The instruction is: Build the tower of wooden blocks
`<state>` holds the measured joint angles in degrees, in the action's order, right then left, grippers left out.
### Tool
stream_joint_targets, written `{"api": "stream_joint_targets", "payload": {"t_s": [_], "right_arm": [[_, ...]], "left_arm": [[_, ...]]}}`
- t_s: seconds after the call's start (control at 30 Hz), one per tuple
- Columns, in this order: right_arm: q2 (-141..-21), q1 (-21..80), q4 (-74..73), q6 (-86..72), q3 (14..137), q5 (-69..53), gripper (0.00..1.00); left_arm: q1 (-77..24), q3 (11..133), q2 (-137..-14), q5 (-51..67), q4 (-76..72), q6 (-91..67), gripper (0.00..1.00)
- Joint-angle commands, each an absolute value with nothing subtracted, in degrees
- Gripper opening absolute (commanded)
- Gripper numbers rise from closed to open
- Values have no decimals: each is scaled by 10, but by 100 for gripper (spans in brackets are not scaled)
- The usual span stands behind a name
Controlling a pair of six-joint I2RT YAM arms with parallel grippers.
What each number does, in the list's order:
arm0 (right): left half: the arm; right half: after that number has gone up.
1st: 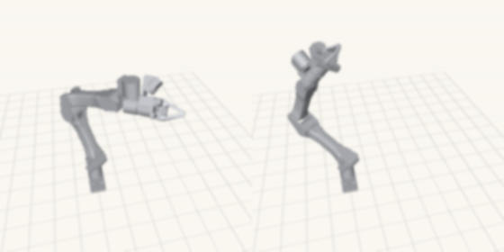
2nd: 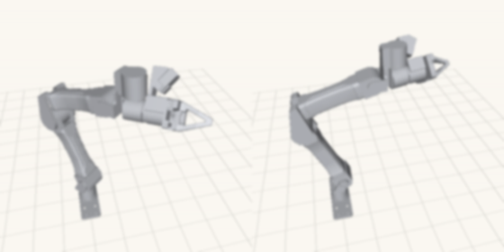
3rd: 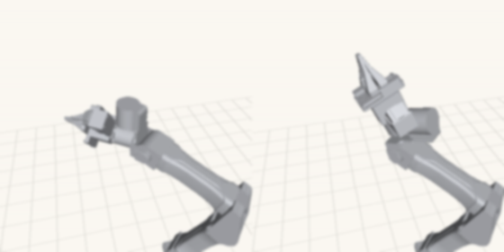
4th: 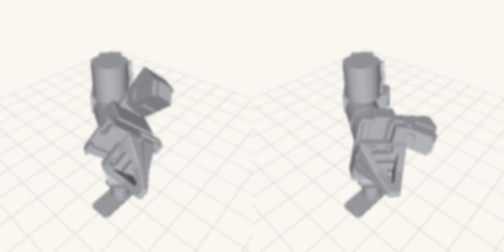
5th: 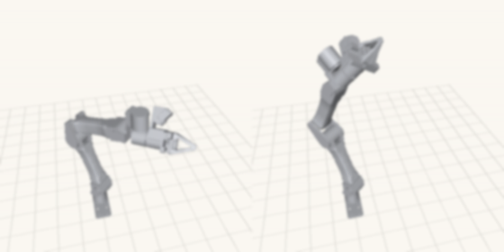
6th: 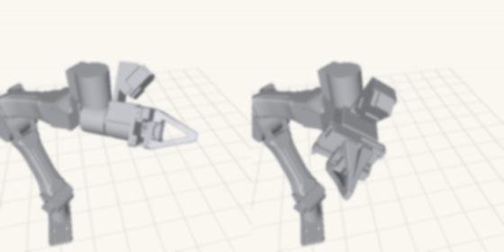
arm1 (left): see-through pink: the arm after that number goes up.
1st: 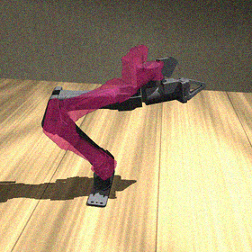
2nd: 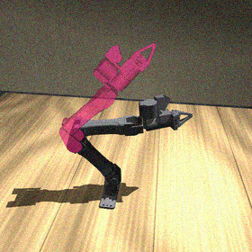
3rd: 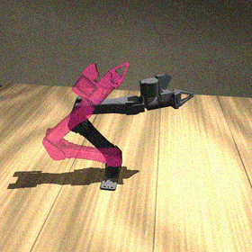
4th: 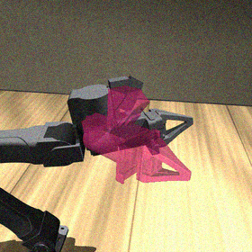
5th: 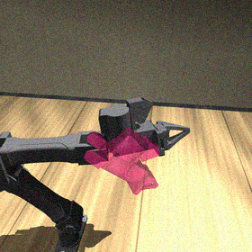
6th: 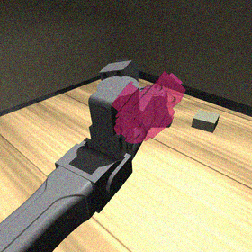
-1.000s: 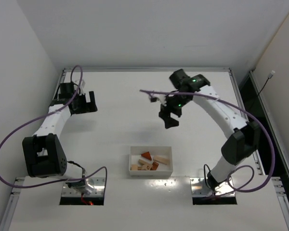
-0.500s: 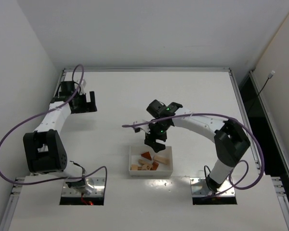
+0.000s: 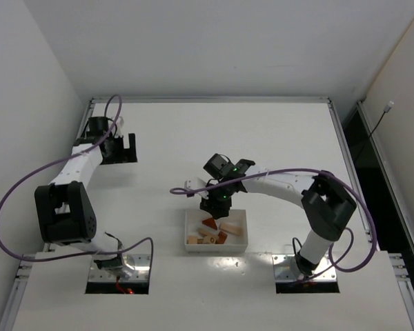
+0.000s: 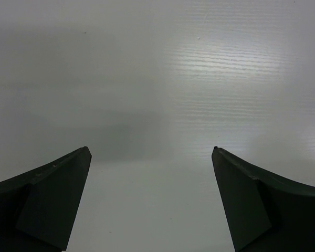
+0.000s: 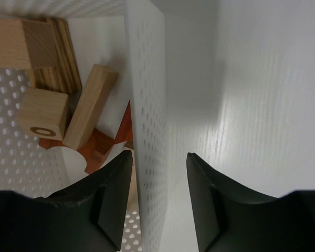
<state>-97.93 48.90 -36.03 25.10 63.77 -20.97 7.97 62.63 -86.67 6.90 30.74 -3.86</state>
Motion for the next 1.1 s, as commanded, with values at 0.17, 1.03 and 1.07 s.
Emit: {"api": "stream_joint_targets", "payload": {"t_s": [0.17, 1.03, 1.07], "right_arm": [[-973, 496, -323, 242, 593, -199, 17], [-976, 519, 151, 411, 615, 566, 0], [-976, 526, 282, 460, 592, 576, 0]], "left_arm": [[79, 648, -889, 54, 301, -31, 100], [79, 708, -900, -73, 346, -108, 100], [79, 703, -900, -73, 341, -108, 100]]}}
